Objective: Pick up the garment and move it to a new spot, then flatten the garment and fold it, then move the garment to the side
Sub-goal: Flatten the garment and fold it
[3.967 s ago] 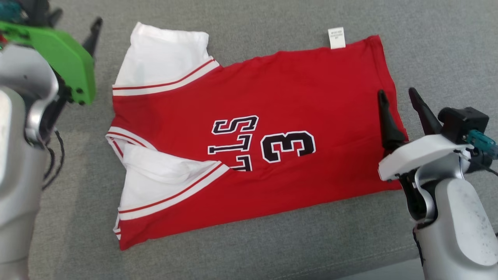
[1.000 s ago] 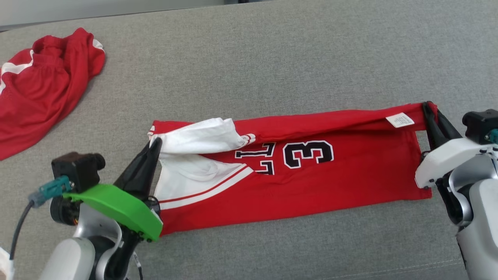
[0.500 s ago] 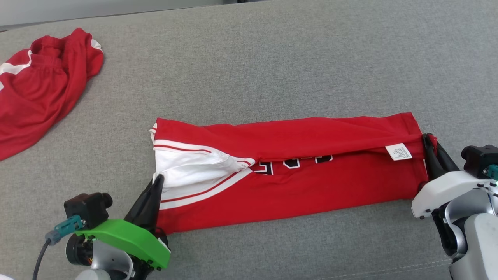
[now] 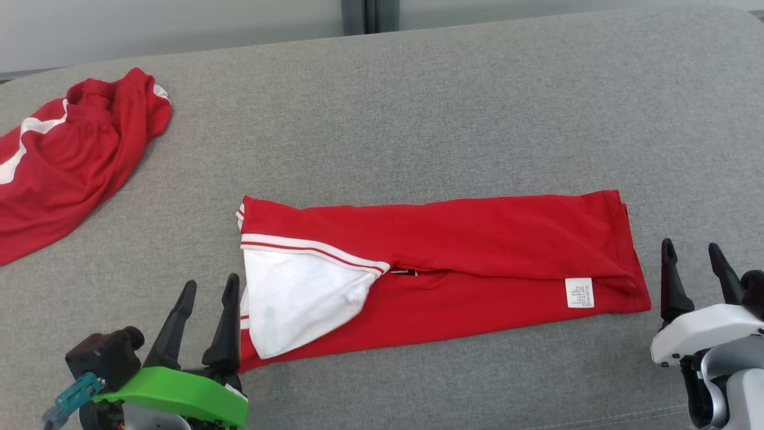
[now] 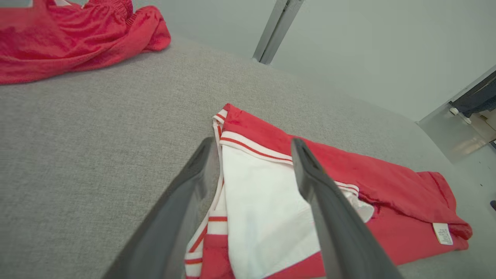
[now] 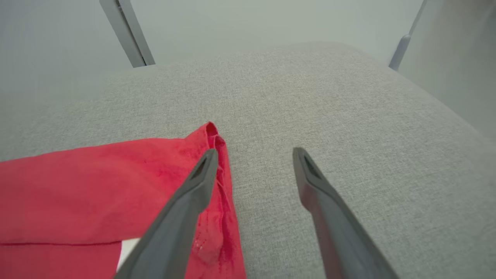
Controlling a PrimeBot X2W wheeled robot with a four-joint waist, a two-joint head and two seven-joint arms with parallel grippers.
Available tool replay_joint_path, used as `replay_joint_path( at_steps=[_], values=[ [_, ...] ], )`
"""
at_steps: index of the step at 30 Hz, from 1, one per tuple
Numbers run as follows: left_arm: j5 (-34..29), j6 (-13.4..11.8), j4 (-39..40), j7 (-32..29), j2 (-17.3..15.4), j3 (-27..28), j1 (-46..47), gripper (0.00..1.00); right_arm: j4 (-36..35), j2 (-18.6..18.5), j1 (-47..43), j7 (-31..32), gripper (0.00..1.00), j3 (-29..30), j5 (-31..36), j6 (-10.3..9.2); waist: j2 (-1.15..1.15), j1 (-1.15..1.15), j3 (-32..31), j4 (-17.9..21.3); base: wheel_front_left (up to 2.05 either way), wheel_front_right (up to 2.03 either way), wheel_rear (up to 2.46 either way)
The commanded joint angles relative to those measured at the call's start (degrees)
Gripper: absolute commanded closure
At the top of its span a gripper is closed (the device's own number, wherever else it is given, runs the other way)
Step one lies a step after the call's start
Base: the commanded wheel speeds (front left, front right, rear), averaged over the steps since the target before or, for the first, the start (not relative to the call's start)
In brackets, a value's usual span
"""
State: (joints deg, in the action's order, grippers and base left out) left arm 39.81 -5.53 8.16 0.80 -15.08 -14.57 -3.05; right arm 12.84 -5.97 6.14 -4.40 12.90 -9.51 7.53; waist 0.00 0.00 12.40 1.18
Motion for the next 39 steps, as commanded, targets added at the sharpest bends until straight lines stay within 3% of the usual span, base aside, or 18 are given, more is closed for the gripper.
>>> replay_joint_path(
  at_steps=[1, 6, 12, 27, 28, 29, 31, 32, 39],
  values=[
    [-0.6, -0.4, 0.4, 1.2, -0.1, 0.6, -0.8, 0.0, -0.1, 0.4, -0.8, -0.7, 0.0, 0.8, 0.5, -0.09, 0.0, 0.0, -1.1, -0.4, 0.0, 0.0, 0.0],
    [-3.1, -1.1, -0.7, 4.9, 0.4, 1.2, 0.8, 0.0, 0.7, 1.0, 0.0, 0.0, 0.0, 1.0, 0.6, -0.08, 0.0, 0.0, -2.2, -0.4, 0.0, 0.0, 0.0],
    [-5.1, -1.6, -5.2, 9.3, 2.0, 0.7, 2.5, 0.0, 3.4, 0.5, 3.2, 5.4, 0.0, -2.6, 0.1, -0.09, 0.0, 0.0, -2.6, -0.3, 0.0, 0.0, 0.0],
    [-6.6, -1.3, -11.9, 12.6, 2.9, 0.7, 4.5, 0.0, 18.0, -5.4, 9.8, 18.0, 0.0, -6.5, -2.0, -0.09, 0.0, 0.0, -1.3, -3.9, 0.0, 0.0, 0.0],
    [-6.6, -1.3, -12.1, 12.6, 2.9, 0.7, 4.6, 0.0, 18.7, -5.6, 10.1, 18.8, 0.24, -7.0, -2.6, -0.09, 0.0, 0.0, -1.4, -4.0, 0.0, 0.0, 0.0],
    [-6.6, -1.3, -12.2, 12.7, 2.9, 0.8, 4.6, 0.0, 19.1, -5.8, 10.4, 19.3, 0.53, -7.5, -2.9, -0.09, 0.0, 0.0, -1.5, -4.0, 0.0, 0.0, 0.0],
    [-6.6, -1.5, -12.6, 12.8, 2.8, 0.9, 4.4, 0.0, 20.0, -6.5, 11.1, 20.1, 0.78, -8.3, -3.8, -0.09, 0.0, 0.0, -1.7, -3.8, 0.0, 0.0, 0.0],
    [-6.6, -1.6, -12.7, 12.9, 2.7, 0.9, 4.3, 0.0, 20.3, -6.8, 11.6, 20.2, 1.0, -8.8, -4.3, -0.09, 0.0, 0.0, -1.9, -3.7, 0.0, 0.0, 0.0],
    [-7.2, -2.6, -12.5, 12.3, 2.0, 0.6, 3.8, 0.0, 20.9, -9.3, 14.1, 17.9, 1.0, -9.6, -6.9, -0.11, 0.0, 0.0, -2.8, -1.9, 0.0, 0.0, 0.0]
  ],
)
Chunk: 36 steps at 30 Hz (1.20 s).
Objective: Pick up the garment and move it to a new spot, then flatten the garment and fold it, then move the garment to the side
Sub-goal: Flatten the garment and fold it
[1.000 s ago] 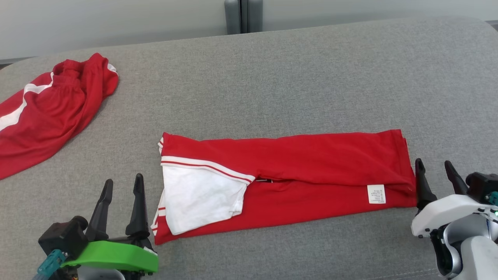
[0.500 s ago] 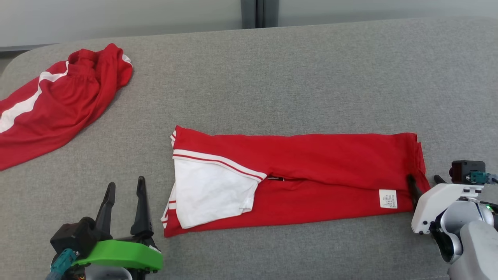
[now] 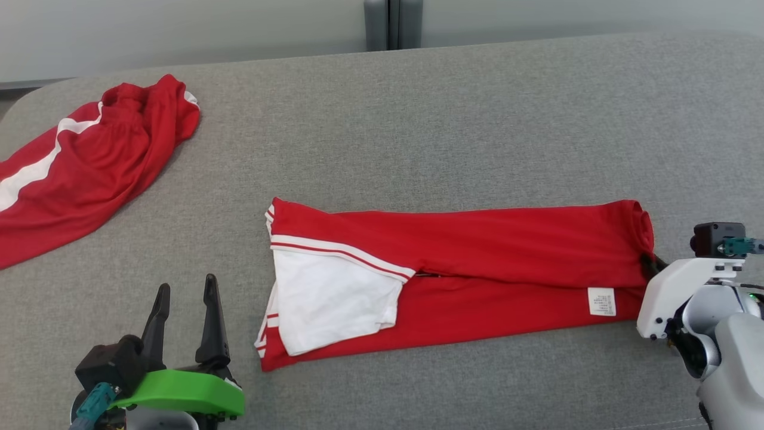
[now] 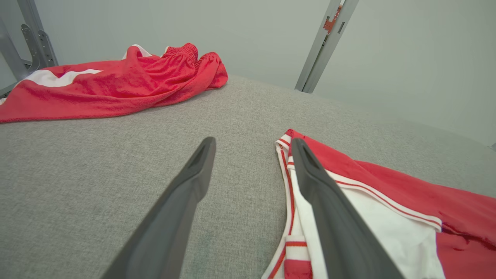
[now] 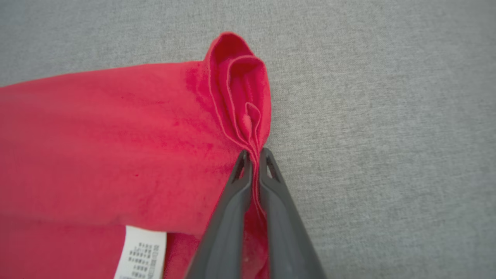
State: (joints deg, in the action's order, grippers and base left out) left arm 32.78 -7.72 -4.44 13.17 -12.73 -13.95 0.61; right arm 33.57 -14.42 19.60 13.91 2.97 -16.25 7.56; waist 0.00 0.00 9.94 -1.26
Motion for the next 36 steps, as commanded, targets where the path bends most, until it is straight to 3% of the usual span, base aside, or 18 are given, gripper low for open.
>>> replay_joint_path(
  at_steps=[1, 8, 13, 19, 27, 36],
  values=[
    [-0.2, -0.5, 0.2, -0.2, -0.5, 0.0, 0.1, 0.0, 0.0, -1.3, 0.8, -0.7, 1.0, 0.5, -0.5, -0.15, 0.0, 0.0, -0.5, 0.8, 0.0, 0.0, 0.0],
    [-0.3, -0.9, 1.4, -1.1, -1.2, -0.2, -0.5, 0.0, -2.4, -4.0, -0.6, -2.3, 1.0, 3.3, -3.9, -0.14, 0.0, 0.0, -1.0, 3.4, 0.0, 0.0, 0.0],
    [-0.6, -1.3, 1.7, -1.8, -1.7, -0.7, -0.6, 0.0, -6.3, -2.7, -2.0, -2.6, 1.0, 3.7, -8.9, -0.12, 0.0, 0.0, -1.2, 4.8, 0.0, 0.0, 0.0],
    [-0.8, -1.0, 1.5, -2.4, -1.8, -1.5, -0.1, 0.0, -14.0, 0.3, -4.1, -0.4, 1.0, -1.5, -14.2, -0.11, 0.0, 0.0, -1.7, 5.0, 0.0, 0.0, 0.0],
    [-0.3, -0.8, 1.2, -2.4, -1.5, -2.0, 0.6, 0.0, -23.7, 3.8, -5.0, 2.7, 1.0, -10.2, -19.7, -0.11, 0.0, 0.0, -1.9, 2.1, 0.0, 0.0, 0.0],
    [0.2, -0.3, 0.2, -1.9, -0.9, -2.4, 1.7, 0.0, -23.8, 8.5, -1.6, 2.8, 1.0, -19.0, -22.3, -0.09, 0.0, 0.0, -1.8, -1.8, 0.0, 0.0, 0.0]
  ],
)
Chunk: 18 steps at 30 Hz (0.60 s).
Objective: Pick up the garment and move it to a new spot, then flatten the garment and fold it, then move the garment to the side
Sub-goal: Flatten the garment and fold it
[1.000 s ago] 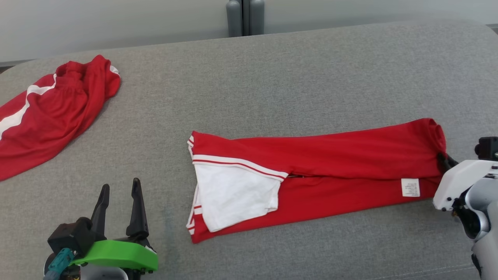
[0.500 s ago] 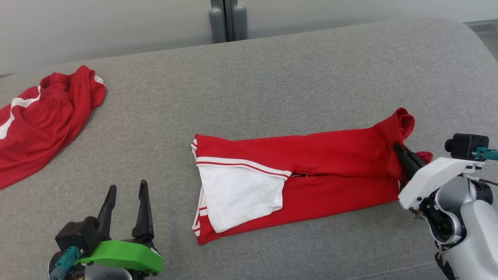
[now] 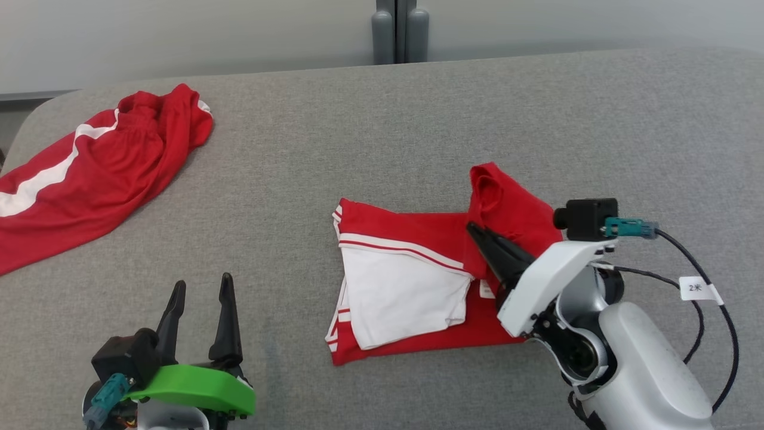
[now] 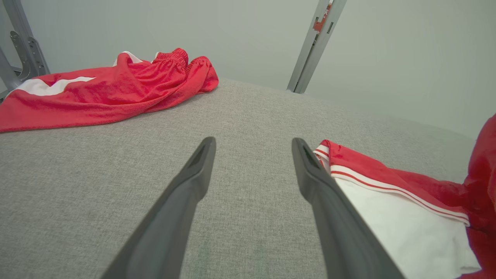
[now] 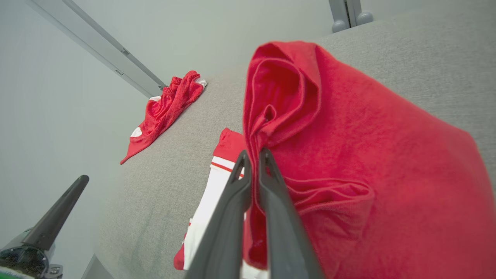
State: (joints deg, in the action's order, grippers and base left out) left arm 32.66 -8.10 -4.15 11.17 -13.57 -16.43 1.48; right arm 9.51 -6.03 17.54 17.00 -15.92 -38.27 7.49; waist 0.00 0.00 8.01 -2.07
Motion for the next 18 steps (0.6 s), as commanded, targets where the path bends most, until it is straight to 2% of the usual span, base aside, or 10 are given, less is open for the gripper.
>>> replay_joint_path(
  at_steps=[1, 8, 18],
  values=[
    [0.3, 0.2, -0.3, 0.2, 0.1, -0.1, 1.0, 0.0, 0.9, 0.6, 0.9, -0.3, 1.0, -1.3, -0.5, -0.01, 0.0, 0.0, 0.1, -1.5, 0.0, 0.0, 0.0],
    [0.8, 0.5, -1.2, 0.6, 1.0, -0.6, 2.1, 0.0, 7.2, 2.4, 4.5, -0.4, 1.0, -8.1, -2.2, -0.01, 0.0, 0.0, 0.8, -4.3, 0.0, 0.0, 0.0],
    [0.9, 1.2, -3.0, 1.6, 1.9, -1.2, 3.4, 0.0, 17.3, 3.1, 10.2, -2.8, 1.0, -14.6, -4.1, -0.01, 0.0, 0.0, 1.6, -6.7, 0.0, 0.0, 0.0]
  ],
)
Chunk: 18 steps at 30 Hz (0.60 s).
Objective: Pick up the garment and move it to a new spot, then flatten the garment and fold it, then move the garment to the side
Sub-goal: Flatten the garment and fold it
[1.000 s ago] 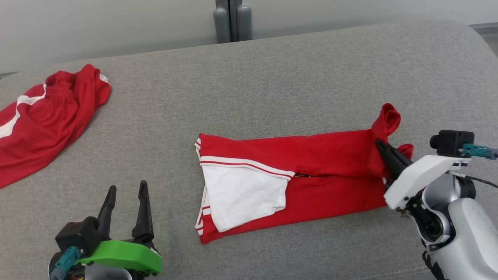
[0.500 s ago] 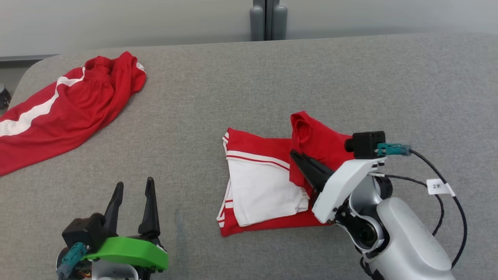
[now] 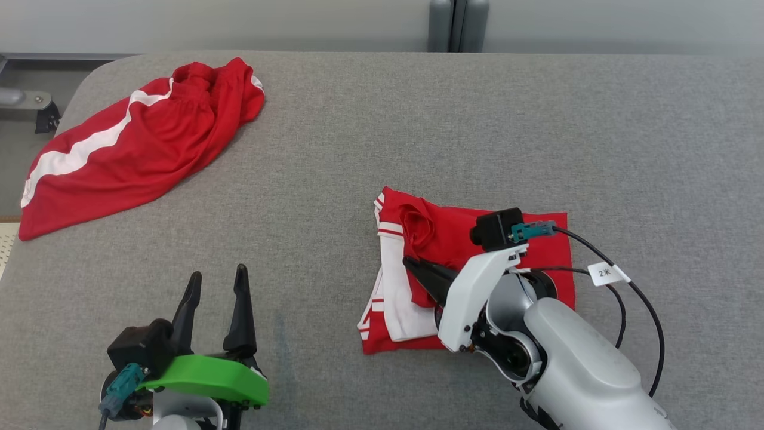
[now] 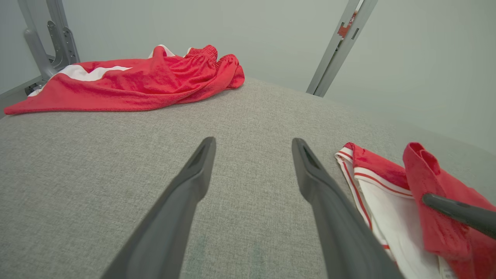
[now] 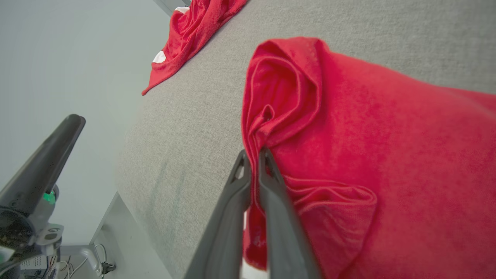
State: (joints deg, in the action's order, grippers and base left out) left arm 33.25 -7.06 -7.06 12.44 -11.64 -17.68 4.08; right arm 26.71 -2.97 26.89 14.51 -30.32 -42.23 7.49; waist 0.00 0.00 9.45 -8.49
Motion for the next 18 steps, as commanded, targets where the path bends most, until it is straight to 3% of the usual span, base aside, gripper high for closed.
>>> replay_joint_path(
  at_steps=[1, 2, 3, 11, 18],
  values=[
    [0.3, 0.2, -0.2, 0.4, 0.1, 0.0, 0.9, 0.0, 0.9, 0.1, 1.3, -0.6, 0.98, -0.9, -0.3, 0.0, 0.0, 0.0, 0.2, -0.4, 0.0, 0.0, 0.0],
    [0.3, 0.3, -0.4, 0.5, 0.1, -0.1, 1.1, 0.0, 1.5, 0.1, 1.9, -1.3, 0.55, -1.7, -0.8, 0.0, 0.0, 0.0, 0.3, -0.5, 0.0, 0.0, 0.0],
    [0.3, 0.4, -0.5, 0.4, 0.2, -0.1, 1.2, 0.0, 1.9, 0.1, 2.3, -2.0, 0.0, -2.3, -1.2, 0.0, 0.0, 0.0, 0.3, -0.6, 0.0, 0.0, 0.0],
    [0.1, 0.5, -1.3, 0.9, 0.7, -0.8, 1.5, 0.0, 3.1, 0.0, 5.6, -7.4, 0.0, -6.2, -4.5, -0.01, 0.0, 0.0, 0.4, 0.1, 0.0, 0.0, 0.0],
    [-0.8, 1.0, -1.6, 1.2, 1.1, -2.0, 2.2, 0.0, 3.2, -3.1, 6.6, -15.9, 0.0, -2.5, 1.6, -0.01, 0.0, 0.0, 0.3, 1.7, 0.0, 0.0, 0.0]
  ],
)
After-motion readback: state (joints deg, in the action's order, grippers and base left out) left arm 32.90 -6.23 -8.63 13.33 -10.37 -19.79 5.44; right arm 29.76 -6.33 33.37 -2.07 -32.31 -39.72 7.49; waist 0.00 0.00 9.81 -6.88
